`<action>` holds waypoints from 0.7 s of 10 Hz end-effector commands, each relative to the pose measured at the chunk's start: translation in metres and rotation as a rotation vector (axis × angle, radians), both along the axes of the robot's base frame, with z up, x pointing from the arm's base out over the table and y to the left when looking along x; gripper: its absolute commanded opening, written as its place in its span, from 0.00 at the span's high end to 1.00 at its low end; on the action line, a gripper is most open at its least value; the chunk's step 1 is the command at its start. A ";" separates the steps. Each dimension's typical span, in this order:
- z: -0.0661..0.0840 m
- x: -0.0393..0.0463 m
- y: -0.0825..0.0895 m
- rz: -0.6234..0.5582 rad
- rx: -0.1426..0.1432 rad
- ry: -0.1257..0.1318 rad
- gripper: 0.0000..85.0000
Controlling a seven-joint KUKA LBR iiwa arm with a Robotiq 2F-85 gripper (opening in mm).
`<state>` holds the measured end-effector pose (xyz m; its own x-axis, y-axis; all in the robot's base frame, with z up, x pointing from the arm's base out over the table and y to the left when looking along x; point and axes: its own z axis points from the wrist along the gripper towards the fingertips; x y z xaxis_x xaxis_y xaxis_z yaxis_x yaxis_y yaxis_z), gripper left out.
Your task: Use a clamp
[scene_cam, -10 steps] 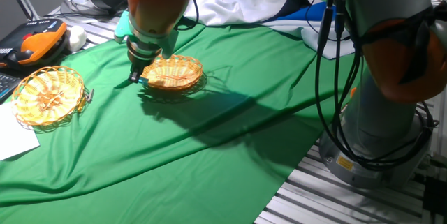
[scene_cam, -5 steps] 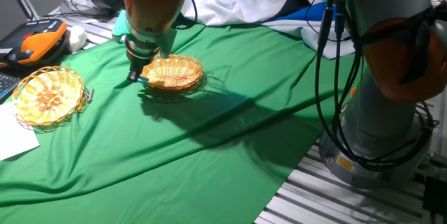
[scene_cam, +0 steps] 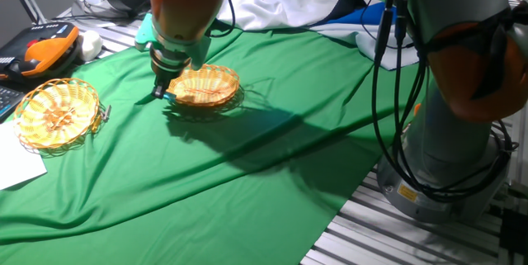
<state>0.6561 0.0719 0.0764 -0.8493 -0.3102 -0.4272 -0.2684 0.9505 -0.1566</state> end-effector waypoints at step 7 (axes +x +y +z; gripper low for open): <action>0.000 -0.0006 0.000 -0.029 -0.007 0.004 0.60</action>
<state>0.6556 0.0714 0.0764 -0.8597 -0.2883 -0.4216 -0.2416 0.9568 -0.1617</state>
